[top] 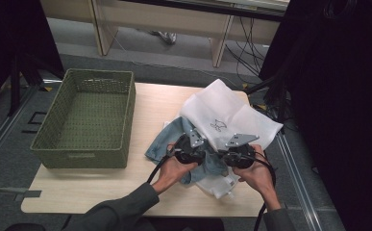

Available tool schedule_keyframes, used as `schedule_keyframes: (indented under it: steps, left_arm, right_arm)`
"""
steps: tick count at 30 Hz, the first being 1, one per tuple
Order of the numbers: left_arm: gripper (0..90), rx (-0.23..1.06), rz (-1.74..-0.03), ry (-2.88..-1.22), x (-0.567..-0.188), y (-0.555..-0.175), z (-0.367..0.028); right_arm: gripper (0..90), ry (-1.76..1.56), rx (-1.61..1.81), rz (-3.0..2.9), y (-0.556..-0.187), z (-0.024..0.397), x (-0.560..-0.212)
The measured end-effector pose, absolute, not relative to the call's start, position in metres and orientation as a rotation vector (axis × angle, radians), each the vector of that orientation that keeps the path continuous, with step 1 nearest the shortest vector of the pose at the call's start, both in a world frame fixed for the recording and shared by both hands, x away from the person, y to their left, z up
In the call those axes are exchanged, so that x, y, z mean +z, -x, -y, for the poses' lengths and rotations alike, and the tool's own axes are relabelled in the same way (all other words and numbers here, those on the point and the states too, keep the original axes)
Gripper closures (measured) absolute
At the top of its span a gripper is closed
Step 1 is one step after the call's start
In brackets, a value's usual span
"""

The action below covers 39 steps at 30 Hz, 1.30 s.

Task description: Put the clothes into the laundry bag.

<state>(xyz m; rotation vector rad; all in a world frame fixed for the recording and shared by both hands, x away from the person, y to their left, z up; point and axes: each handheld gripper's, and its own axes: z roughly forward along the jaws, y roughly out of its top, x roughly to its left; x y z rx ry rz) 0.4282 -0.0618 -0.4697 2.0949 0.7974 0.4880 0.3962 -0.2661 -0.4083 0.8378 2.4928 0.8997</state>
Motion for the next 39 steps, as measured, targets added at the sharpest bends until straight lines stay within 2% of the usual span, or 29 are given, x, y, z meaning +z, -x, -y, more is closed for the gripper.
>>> schedule_keyframes:
  steps: [4,7,9,12,17,18,20,22,25,29,33,36,38,39]
  left_arm:
    - [34.2,0.464,-0.73,-2.136,-0.463,-0.414,0.05]
    - [36.0,0.339,-0.669,-2.189,-0.468,-0.401,0.053]
    - [36.4,0.303,-0.641,-2.201,-0.473,-0.398,0.059]
    - [36.9,0.265,-0.589,-2.215,-0.479,-0.393,0.07]
    - [34.3,0.284,-0.537,-2.24,-0.49,-0.397,0.09]
    - [41.0,0.297,-0.552,-2.237,-0.494,-0.402,0.097]
    - [51.9,0.312,-0.56,-2.221,-0.499,-0.408,0.106]
    - [64.1,0.356,-0.568,-2.213,-0.5,-0.41,0.112]
    - [69.6,0.351,-0.588,-2.176,-0.497,-0.415,0.116]
    - [71.2,0.343,-0.667,-2.072,-0.483,-0.429,0.125]
    - [71.2,0.324,-0.703,-2.055,-0.482,-0.439,0.134]
    - [67.3,0.247,-0.72,-2.075,-0.489,-0.439,0.131]
    - [56.1,0.212,-0.712,-2.082,-0.489,-0.436,0.124]
    - [46.0,0.172,-0.709,-2.086,-0.486,-0.432,0.114]
  right_arm:
    - [84.0,-0.829,0.896,-2.482,-0.397,0.269,-0.408]
    - [73.7,-0.833,0.872,-2.462,-0.396,0.271,-0.413]
    - [68.8,-0.902,0.843,-2.43,-0.39,0.272,-0.411]
    - [67.0,-0.913,0.814,-2.424,-0.381,0.277,-0.412]
    - [68.5,-0.976,0.849,-2.416,-0.381,0.285,-0.421]
    - [77.9,-0.972,0.847,-2.431,-0.383,0.282,-0.424]
    - [86.3,-0.929,0.807,-2.449,-0.388,0.279,-0.427]
    - [87.7,-0.924,0.806,-2.446,-0.388,0.28,-0.424]
    - [87.8,-0.923,0.829,-2.43,-0.383,0.284,-0.417]
    - [88.0,-0.897,0.893,-2.422,-0.376,0.291,-0.402]
    - [88.0,-0.9,0.873,-2.443,-0.373,0.284,-0.404]
    - [88.0,-0.869,0.869,-2.461,-0.379,0.286,-0.414]
    - [87.9,-0.914,0.855,-2.483,-0.379,0.291,-0.419]
    - [87.7,-0.905,0.863,-2.47,-0.381,0.292,-0.424]
